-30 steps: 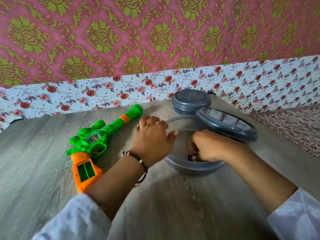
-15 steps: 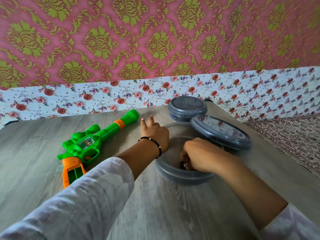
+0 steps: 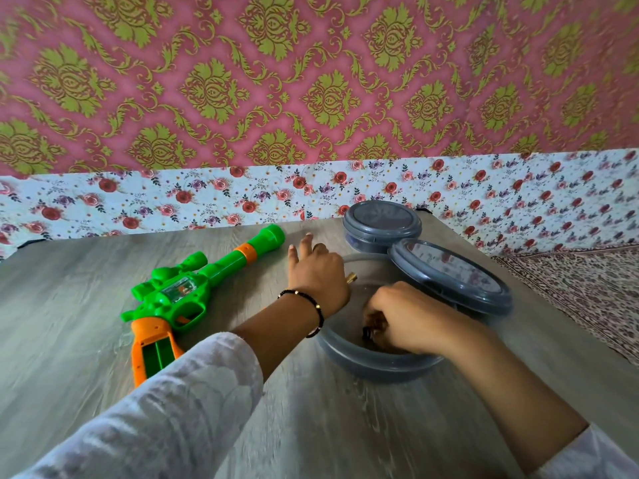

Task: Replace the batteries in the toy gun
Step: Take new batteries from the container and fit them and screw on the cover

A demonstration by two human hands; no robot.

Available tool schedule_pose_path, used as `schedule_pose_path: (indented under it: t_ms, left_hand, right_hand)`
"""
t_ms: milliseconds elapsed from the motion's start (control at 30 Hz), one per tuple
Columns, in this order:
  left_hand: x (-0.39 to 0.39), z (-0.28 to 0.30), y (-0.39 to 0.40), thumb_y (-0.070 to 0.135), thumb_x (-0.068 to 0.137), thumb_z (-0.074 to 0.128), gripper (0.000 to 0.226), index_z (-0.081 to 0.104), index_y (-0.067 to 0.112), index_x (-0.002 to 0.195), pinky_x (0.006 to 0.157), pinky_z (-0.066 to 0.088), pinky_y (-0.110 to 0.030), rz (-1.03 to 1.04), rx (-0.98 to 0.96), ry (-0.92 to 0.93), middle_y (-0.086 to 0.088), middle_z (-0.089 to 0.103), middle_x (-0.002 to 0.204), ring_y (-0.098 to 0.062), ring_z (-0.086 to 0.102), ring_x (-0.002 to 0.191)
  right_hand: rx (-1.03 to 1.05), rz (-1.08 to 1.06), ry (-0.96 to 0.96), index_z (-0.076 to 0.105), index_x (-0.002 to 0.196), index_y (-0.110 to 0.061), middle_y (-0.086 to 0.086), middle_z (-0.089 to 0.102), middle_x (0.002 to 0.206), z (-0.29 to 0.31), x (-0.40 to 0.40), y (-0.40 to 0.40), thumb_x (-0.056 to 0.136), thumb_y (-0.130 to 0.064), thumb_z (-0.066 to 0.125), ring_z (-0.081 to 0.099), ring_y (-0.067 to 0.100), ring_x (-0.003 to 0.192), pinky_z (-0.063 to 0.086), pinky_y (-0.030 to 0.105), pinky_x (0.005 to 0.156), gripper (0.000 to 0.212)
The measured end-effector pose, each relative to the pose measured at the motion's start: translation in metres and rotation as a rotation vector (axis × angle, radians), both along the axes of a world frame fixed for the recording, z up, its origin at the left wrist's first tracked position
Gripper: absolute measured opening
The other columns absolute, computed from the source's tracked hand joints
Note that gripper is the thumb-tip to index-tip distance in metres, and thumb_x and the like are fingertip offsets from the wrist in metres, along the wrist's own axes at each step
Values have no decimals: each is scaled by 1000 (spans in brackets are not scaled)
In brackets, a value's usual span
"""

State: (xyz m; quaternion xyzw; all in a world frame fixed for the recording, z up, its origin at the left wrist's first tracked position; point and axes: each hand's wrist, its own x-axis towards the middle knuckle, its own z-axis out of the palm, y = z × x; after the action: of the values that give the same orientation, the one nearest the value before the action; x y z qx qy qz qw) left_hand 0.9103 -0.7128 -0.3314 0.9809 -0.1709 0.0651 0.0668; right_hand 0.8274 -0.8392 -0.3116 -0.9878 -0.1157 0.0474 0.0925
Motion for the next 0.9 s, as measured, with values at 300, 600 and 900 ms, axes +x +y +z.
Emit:
schedule_pose_path:
  t_ms: [300, 600, 900]
  left_hand:
    - [-41, 39, 70, 34, 85, 65, 17, 58, 22, 74, 61, 35, -22, -93, -572, -191, 10, 61, 70, -15, 57, 71]
    - [-79, 10, 135, 37, 87, 61, 31, 71, 17, 65, 67, 47, -30, -47, -305, 139, -1, 72, 72, -15, 66, 70]
    - [-82, -19, 146, 28, 81, 58, 25, 71, 8, 75, 70, 53, -39, -3, -289, 199, -13, 71, 75, -28, 68, 77]
  right_hand:
    - [407, 44, -227, 71, 88, -22, -7, 68, 82, 27, -5, 12, 76, -20, 73, 63, 8, 72, 53, 29, 68, 13]
    - [671, 33, -159, 70, 76, -18, -1, 65, 64, 21, -17, 93, 71, -14, 72, 56, 7, 56, 49, 29, 58, 7]
    - [369, -121, -97, 48, 53, -18, -1, 56, 59, -10, -19, 131, 74, -13, 64, 57, 21, 67, 33, 18, 45, 26]
